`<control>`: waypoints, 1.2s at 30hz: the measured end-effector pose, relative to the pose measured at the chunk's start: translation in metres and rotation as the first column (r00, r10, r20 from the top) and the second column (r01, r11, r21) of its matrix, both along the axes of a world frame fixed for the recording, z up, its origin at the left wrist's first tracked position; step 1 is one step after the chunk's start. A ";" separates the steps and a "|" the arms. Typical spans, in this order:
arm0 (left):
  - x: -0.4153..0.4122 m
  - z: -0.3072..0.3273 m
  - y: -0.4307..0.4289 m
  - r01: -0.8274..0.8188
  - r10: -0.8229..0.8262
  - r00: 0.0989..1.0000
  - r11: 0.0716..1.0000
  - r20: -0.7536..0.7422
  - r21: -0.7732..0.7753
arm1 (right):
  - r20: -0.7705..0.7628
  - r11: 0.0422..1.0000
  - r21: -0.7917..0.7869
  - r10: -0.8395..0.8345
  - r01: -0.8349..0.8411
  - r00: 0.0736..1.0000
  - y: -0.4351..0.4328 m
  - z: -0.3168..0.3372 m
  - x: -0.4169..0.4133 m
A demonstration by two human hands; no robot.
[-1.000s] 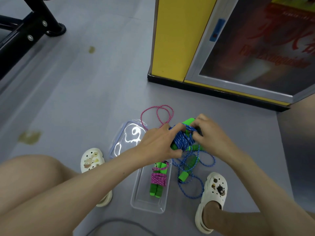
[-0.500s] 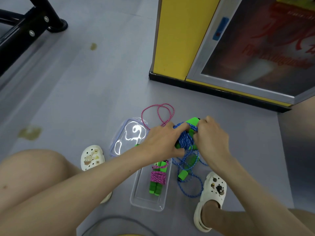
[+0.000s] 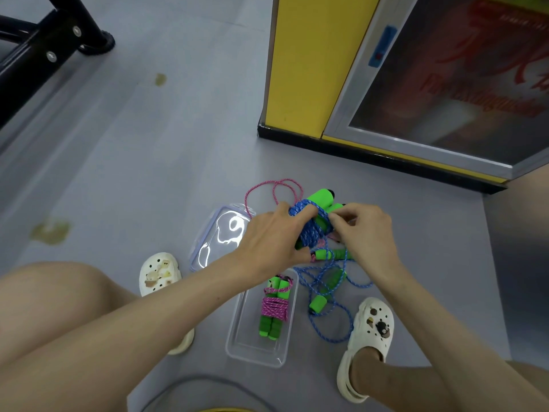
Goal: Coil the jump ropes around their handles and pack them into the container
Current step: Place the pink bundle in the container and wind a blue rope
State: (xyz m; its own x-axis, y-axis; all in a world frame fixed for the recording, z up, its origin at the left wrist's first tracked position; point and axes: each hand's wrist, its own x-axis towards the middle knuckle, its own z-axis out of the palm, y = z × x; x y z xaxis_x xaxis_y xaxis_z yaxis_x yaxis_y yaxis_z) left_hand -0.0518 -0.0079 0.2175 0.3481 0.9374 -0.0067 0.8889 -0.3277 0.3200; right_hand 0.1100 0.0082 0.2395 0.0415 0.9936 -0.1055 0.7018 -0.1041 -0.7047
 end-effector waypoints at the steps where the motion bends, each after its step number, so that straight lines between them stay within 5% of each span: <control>1: 0.000 0.001 0.000 0.004 -0.004 1.000 0.999 -0.020 0.034 | -0.077 0.998 -0.031 -0.048 0.046 0.996 0.001 -0.001 0.000; 9: 0.001 -0.006 0.003 0.060 -0.038 0.993 0.979 -0.114 0.194 | -0.427 0.912 -0.291 -0.394 0.289 0.814 0.004 -0.004 0.001; 16: 0.004 -0.003 0.004 0.061 -0.022 0.987 0.966 -0.157 0.250 | -0.526 0.836 -0.435 -0.538 0.335 0.659 0.008 -0.009 -0.003; 29: 0.002 -0.012 0.003 0.065 -0.027 0.991 0.953 -0.131 0.295 | -0.309 0.856 -0.389 -0.470 0.340 0.827 0.010 -0.018 -0.005; 32: -0.001 -0.006 0.004 0.034 -0.003 0.993 0.965 -0.119 0.260 | -0.369 0.875 -0.328 -0.465 0.355 0.805 0.007 -0.014 -0.004; 36: -0.006 -0.003 0.006 -0.040 0.042 0.999 0.987 -0.012 0.158 | -0.530 0.843 -0.356 -0.538 0.404 0.656 0.006 -0.012 -0.004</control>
